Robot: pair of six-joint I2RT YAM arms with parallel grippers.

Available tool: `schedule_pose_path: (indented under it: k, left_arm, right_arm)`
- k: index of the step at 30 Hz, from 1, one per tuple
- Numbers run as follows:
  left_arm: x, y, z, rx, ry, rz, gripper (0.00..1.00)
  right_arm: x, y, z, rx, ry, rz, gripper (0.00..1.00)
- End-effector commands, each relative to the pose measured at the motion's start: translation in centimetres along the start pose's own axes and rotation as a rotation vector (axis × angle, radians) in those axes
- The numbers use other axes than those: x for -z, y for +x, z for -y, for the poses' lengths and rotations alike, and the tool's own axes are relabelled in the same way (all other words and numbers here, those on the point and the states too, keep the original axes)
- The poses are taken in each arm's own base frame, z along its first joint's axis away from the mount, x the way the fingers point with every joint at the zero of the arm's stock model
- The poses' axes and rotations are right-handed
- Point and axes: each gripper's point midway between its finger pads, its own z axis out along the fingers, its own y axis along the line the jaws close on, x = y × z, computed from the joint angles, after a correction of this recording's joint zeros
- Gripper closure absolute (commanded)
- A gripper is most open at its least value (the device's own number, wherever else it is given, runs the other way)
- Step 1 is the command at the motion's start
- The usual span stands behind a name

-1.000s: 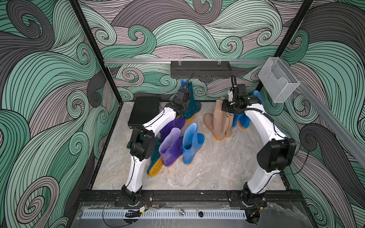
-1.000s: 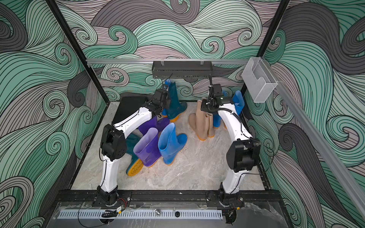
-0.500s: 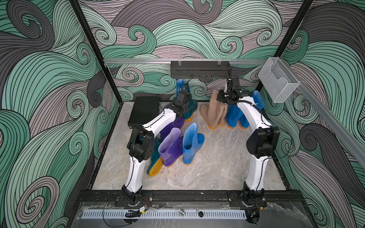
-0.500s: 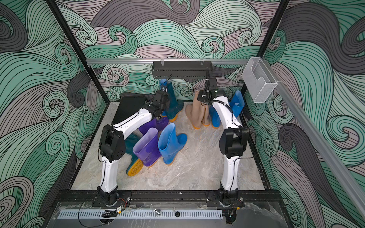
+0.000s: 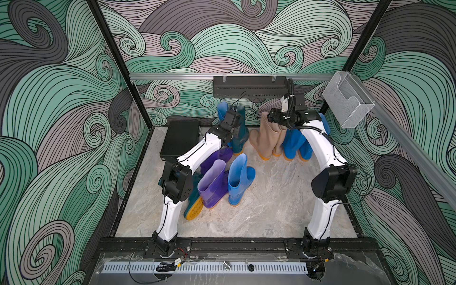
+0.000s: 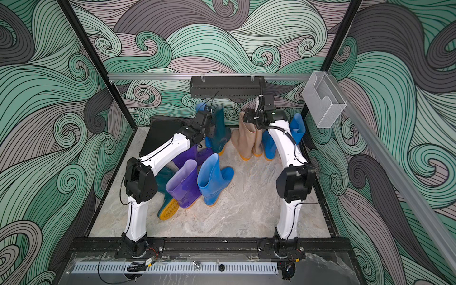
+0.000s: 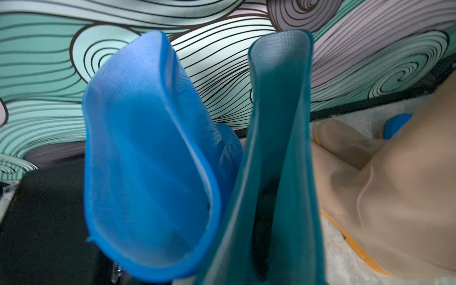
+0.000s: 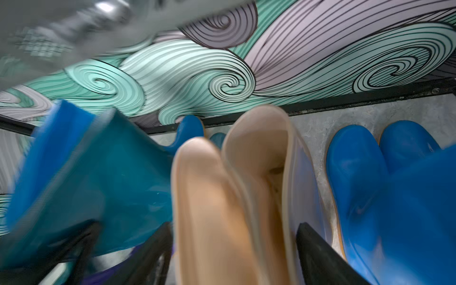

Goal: Match and arrange rain boots in pairs
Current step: Move a pair of rain boots to the center of the board, then move the rain boot to the center of the board.

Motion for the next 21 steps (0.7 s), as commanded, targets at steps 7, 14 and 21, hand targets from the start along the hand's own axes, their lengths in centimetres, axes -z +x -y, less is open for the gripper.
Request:
schedule_pose_path:
  k: [7,14,21]
  left_arm:
    - [9.5,-5.5,-1.3,0.019,0.159,0.032,0.11]
    - [14.4,-5.1,-3.4,0.017,0.201,0.001,0.1]
    - [17.6,-2.2,-7.3,0.021,0.177,-0.051,0.1]
  right_arm:
    - [9.6,4.6,-2.8,0.082,-0.068,-0.027,0.12]
    - [12.7,11.0,-6.8,0.134,-0.153,-0.145,0.12]
    - [13.9,17.6,-13.3,0.197,-0.307,-0.317,0.11]
